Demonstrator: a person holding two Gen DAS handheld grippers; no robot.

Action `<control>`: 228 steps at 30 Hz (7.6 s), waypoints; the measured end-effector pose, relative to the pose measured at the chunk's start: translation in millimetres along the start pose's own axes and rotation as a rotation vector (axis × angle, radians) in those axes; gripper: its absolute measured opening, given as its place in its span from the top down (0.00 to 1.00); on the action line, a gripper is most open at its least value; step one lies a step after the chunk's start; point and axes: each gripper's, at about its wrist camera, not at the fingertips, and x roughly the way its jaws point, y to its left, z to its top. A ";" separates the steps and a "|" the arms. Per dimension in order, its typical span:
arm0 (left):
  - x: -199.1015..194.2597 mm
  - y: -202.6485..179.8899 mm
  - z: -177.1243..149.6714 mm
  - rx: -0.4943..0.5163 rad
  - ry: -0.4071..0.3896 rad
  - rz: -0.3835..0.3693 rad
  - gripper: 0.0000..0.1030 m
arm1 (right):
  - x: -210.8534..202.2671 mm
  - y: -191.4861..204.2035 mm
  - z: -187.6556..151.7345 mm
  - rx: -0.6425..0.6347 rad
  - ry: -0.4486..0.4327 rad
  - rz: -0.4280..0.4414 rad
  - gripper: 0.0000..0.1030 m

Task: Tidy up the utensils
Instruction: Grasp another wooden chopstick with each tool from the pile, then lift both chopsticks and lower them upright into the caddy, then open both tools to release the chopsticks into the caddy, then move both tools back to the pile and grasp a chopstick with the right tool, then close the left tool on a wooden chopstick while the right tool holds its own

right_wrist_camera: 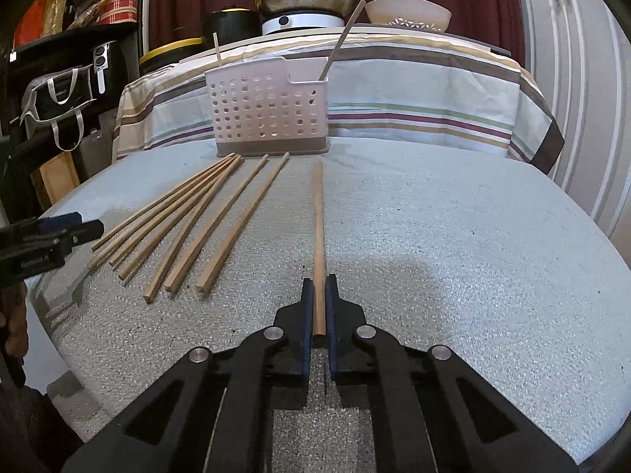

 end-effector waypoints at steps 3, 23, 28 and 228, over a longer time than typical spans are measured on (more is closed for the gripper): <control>3.4 -0.6 -2.0 -0.001 0.010 -0.008 0.48 | -0.5 -0.4 -0.1 -0.002 -0.001 0.004 0.93; 11.6 -6.1 -10.4 0.040 -0.030 -0.067 0.94 | 0.0 1.2 0.8 0.004 -0.004 0.009 0.93; 5.0 -3.2 -9.5 0.039 -0.049 -0.054 0.94 | -3.4 1.6 1.7 0.007 -0.018 0.006 0.93; 0.9 -24.1 -15.8 -0.038 0.010 -0.049 0.92 | 9.3 24.3 5.5 0.035 0.005 0.022 0.93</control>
